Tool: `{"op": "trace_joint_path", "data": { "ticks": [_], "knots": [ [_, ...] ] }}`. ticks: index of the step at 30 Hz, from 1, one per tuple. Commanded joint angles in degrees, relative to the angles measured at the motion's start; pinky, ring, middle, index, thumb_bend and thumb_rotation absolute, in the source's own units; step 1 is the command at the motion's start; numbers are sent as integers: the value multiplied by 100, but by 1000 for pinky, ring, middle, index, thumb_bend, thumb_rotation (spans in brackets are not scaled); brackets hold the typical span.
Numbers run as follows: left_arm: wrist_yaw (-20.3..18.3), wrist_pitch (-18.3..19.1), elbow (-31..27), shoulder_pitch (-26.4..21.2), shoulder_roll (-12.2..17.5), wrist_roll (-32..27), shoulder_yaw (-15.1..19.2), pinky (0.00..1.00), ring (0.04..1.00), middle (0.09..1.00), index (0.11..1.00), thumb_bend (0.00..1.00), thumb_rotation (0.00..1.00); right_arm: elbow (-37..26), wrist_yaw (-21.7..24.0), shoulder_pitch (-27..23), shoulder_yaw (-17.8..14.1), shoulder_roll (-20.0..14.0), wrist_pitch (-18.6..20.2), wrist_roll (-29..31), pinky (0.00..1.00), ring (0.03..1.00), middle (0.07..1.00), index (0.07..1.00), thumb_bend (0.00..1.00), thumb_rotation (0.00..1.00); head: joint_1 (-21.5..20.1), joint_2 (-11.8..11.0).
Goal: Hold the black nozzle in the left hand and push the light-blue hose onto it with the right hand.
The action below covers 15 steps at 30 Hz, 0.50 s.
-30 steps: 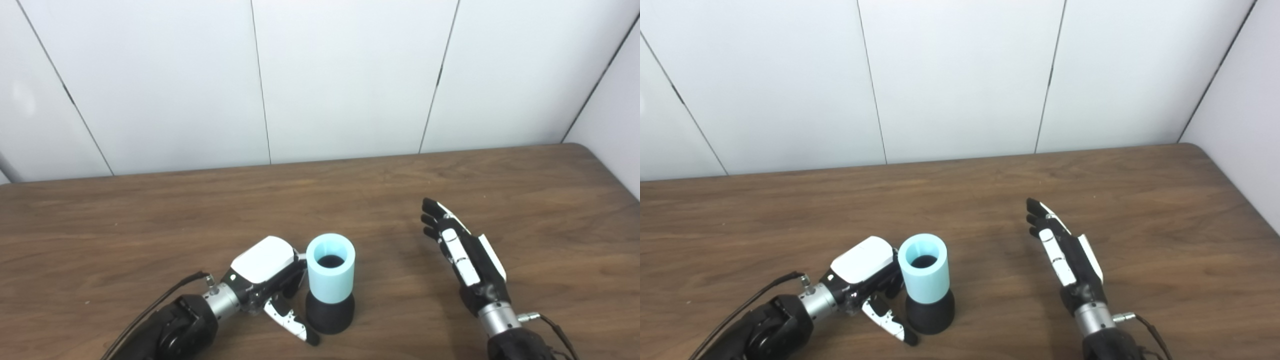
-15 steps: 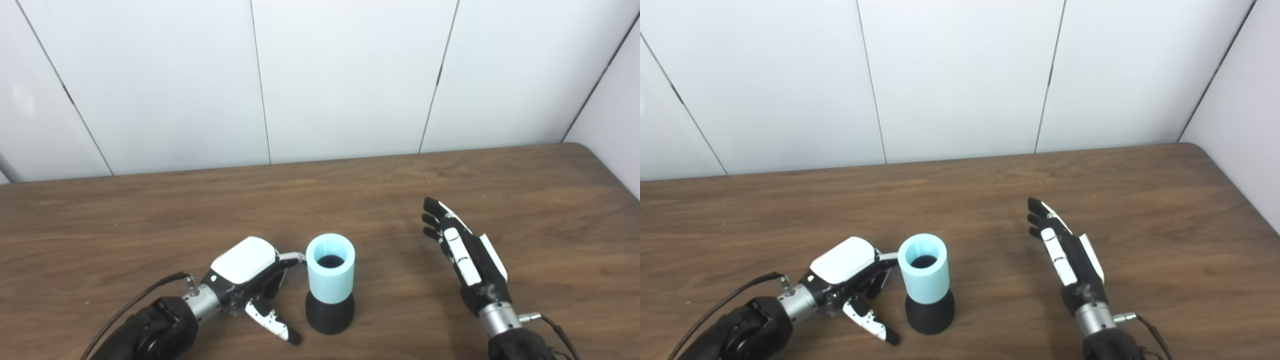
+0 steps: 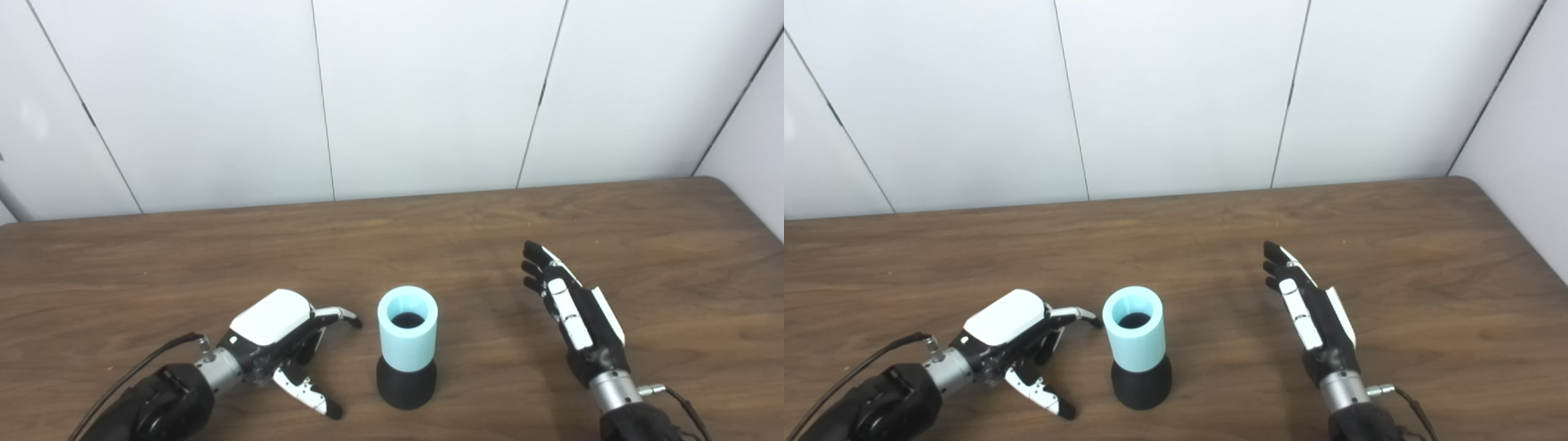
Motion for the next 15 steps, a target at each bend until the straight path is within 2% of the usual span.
{"op": "trace_joint_path", "data": {
  "ticks": [1, 3, 6, 7, 9, 10, 12, 14, 15],
  "knots": [
    [-644, 519, 286, 287, 518, 272, 16, 652, 757, 782, 764, 1000, 127, -81, -8, -175, -31, -3, -274, 88, 905, 907, 917, 884, 123, 881, -1, 3],
    [-744, 612, 224, 289, 561, 179, 83, 632, 741, 779, 758, 1000, 126, -87, -22, -174, -35, 0, -241, 83, 905, 909, 917, 882, 119, 869, 28, 6],
    [-637, 506, 148, 280, 621, 54, 219, 457, 595, 757, 729, 1000, 145, -59, -9, -183, -39, -14, -235, 102, 897, 908, 917, 882, 120, 865, 40, -3],
    [-604, 455, 112, 270, 651, 40, 256, 452, 585, 742, 718, 1000, 160, -53, -7, -187, -36, -19, -234, 97, 901, 910, 917, 883, 120, 866, 40, -3],
    [-589, 455, -3, 259, 694, 81, 318, 504, 648, 727, 712, 964, 220, -44, 0, -194, -20, -27, -256, 79, 890, 909, 916, 883, 115, 874, 49, -7],
    [-604, 478, -101, 261, 716, 90, 351, 570, 697, 725, 712, 860, 212, -47, -1, -195, -12, -25, -253, 68, 893, 911, 917, 885, 118, 882, 40, -2],
    [-641, 483, -297, 279, 745, 68, 412, 603, 717, 726, 713, 761, 176, -50, -10, -192, -7, -25, -234, 49, 894, 912, 918, 886, 117, 890, 40, -2],
    [-656, 471, -512, 323, 762, 43, 493, 599, 706, 718, 707, 584, 144, -53, -26, -188, -8, -24, -206, 31, 895, 913, 920, 887, 121, 899, 57, -3],
    [-703, 492, -643, 348, 776, 40, 532, 597, 703, 716, 704, 537, 151, -57, -32, -187, -8, -21, -198, 24, 895, 913, 920, 887, 122, 901, 59, 0]
  ]
}}
